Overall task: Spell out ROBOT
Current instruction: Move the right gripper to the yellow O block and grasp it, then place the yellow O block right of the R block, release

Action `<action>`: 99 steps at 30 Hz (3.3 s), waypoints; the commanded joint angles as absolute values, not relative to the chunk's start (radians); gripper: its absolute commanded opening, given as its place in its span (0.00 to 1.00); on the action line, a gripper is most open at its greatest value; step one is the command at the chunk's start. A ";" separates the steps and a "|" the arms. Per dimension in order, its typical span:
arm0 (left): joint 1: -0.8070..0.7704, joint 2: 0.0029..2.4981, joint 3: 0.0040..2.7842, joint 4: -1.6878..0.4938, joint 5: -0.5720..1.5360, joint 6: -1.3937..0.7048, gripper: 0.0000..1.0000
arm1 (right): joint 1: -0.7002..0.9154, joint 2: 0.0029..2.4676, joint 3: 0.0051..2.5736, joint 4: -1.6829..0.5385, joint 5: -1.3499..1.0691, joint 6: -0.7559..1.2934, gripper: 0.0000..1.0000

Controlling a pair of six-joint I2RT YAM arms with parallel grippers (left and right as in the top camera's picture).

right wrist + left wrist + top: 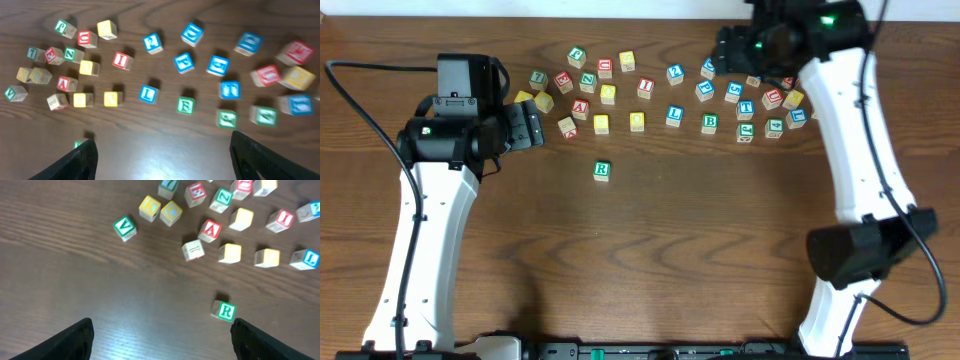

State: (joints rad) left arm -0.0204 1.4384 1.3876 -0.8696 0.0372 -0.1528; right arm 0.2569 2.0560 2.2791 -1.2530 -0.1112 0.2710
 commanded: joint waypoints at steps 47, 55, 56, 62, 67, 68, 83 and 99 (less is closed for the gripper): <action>0.016 1.436 1.405 -0.935 -0.094 -0.144 0.87 | 0.578 2.604 2.373 -1.007 0.102 0.530 0.48; 0.016 1.436 1.405 -0.935 -0.094 -0.144 0.86 | 0.578 2.604 2.371 -1.005 0.103 0.518 0.36; 0.016 1.436 1.405 -0.935 -0.095 -0.144 0.86 | 0.578 2.604 2.371 -1.005 0.102 0.518 0.35; 0.016 1.436 1.405 -0.935 -0.094 -0.144 0.86 | 0.578 2.584 2.375 -1.009 0.099 0.469 0.31; 0.016 1.436 1.404 -0.934 -0.095 -0.144 0.86 | 0.578 2.526 2.375 -1.041 0.099 0.453 0.26; 0.016 1.436 1.405 -0.934 -0.094 -0.144 0.87 | 0.578 2.512 2.375 -1.051 0.097 0.445 0.26; 0.016 1.436 1.405 -0.926 -0.095 -0.144 0.86 | 0.614 2.455 2.367 -1.383 -0.009 0.413 0.23; 0.016 1.436 1.404 -0.927 -0.095 -0.143 0.86 | 0.710 2.455 2.215 -1.233 0.025 0.534 0.24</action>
